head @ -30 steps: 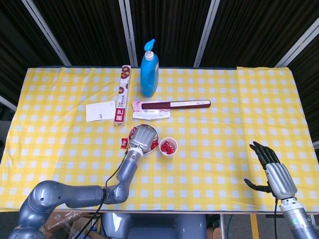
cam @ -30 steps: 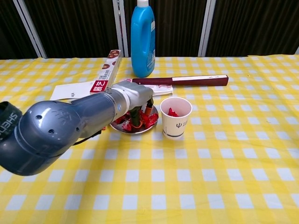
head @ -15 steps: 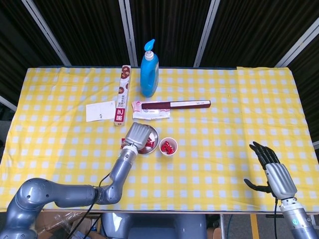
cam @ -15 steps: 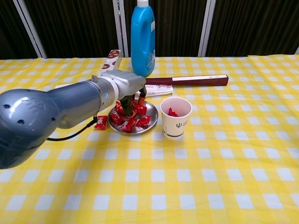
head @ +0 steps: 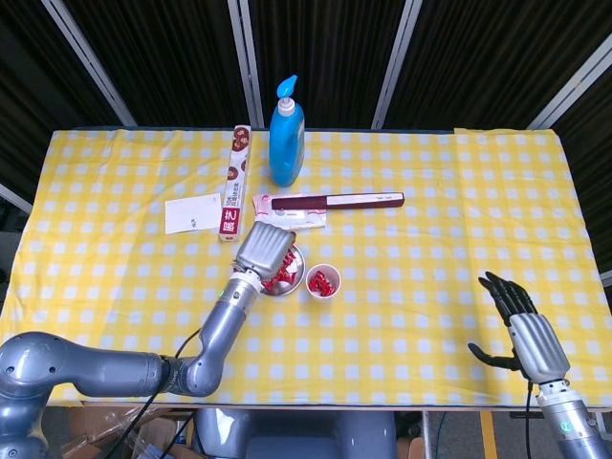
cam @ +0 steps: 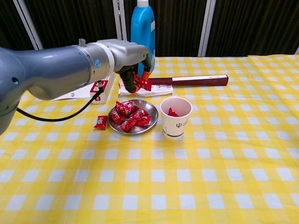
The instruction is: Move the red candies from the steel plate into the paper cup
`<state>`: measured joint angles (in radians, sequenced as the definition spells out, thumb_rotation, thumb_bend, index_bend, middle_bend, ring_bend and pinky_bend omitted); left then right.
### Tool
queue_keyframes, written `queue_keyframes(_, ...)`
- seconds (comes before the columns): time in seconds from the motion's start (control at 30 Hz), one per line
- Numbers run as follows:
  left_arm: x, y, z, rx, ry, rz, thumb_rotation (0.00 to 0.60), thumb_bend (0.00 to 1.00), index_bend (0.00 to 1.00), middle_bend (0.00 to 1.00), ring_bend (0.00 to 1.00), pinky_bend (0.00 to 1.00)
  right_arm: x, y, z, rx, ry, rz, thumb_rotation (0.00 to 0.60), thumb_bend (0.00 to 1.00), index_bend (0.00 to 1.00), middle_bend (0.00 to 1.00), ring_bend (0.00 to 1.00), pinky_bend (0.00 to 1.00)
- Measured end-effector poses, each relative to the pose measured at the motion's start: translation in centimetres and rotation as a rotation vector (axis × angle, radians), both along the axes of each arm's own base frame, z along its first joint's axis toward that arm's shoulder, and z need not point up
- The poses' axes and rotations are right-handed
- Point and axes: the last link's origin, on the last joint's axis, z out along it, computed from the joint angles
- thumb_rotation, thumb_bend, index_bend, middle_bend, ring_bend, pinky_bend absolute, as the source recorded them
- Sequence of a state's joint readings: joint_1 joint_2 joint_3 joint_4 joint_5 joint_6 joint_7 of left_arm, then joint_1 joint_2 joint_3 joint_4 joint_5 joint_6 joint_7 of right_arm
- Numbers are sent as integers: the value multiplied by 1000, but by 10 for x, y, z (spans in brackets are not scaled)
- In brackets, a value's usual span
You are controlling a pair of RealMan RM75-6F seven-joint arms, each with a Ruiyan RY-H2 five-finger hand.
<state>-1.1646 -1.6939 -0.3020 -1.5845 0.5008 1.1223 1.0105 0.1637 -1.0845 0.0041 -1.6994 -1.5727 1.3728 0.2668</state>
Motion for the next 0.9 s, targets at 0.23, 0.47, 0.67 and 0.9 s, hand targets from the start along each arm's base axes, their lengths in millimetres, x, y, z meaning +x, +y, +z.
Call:
queue_keyframes(0.23,24,-11,-8,-34,-24,-47,600,479,493,821,897,967,0,0,1,0,-2,1,600,277,0,0,0,0)
queue_keyframes(0.47,38,-19,-29,-67,-5,-64,600,475,490,817,897,967,0,0,1,2,-7,2,600,277,0,0,0,0)
queue_keyframes(0.67,44,-21,-43,-84,0,-57,600,367,474,810,893,967,0,0,1,3,-10,4,600,278,0,0,0,0)
queue_keyframes(0.9,45,-23,-45,-90,4,-58,600,278,452,804,892,967,0,0,1,5,-11,6,600,277,0,0,0,0)
